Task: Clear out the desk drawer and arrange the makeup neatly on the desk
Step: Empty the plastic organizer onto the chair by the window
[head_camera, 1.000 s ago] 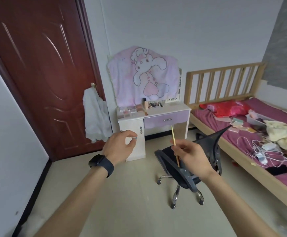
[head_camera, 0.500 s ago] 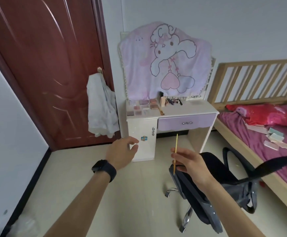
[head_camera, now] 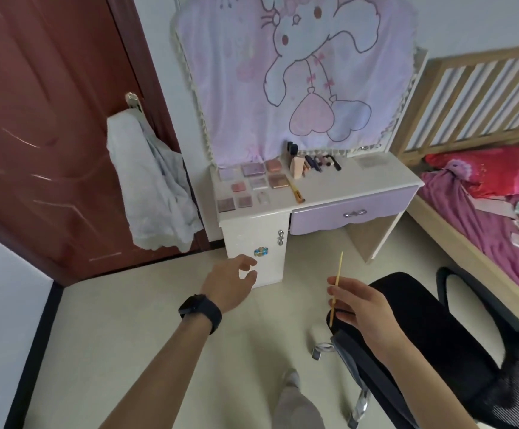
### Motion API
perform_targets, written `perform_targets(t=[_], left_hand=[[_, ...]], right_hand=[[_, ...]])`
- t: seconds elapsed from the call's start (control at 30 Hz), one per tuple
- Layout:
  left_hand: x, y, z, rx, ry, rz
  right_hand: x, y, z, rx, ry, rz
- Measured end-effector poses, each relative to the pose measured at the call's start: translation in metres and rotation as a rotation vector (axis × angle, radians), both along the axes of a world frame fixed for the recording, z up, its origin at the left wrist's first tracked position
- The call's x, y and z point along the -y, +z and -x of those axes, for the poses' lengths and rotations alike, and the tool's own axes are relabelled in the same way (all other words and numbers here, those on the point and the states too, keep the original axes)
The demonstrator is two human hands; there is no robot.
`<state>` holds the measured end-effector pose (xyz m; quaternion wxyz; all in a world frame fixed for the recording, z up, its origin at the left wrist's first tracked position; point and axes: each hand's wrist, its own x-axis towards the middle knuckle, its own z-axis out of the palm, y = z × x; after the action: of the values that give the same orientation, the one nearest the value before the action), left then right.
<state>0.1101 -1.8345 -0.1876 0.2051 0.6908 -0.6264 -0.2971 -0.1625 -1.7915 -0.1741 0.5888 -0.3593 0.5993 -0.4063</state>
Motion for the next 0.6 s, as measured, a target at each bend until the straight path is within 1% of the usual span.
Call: perform_targets(t=[0.13,0.27,0.43,0.6], left_hand=[[0.084,-0.019,0.001,0.072,-0.056,-0.029],[0.167,-0.026,0.004,0.050,-0.066,-0.073],[0.261,-0.032,0.008,0.076,-0.078,-0.119],[0.341,-0.056,0.019,0.083,-0.149,-0.191]], right_hand=[[0.074,-0.024,-0.006,-0.010,-0.019,-0.035],[0.150,-0.039,-0.007,-0.024,-0.052,-0.061],[0.235,-0.051,-0.007,-0.058,-0.079,-0.117],[0.315,-0.067,-0.002,-0.103,-0.050,-0.173]])
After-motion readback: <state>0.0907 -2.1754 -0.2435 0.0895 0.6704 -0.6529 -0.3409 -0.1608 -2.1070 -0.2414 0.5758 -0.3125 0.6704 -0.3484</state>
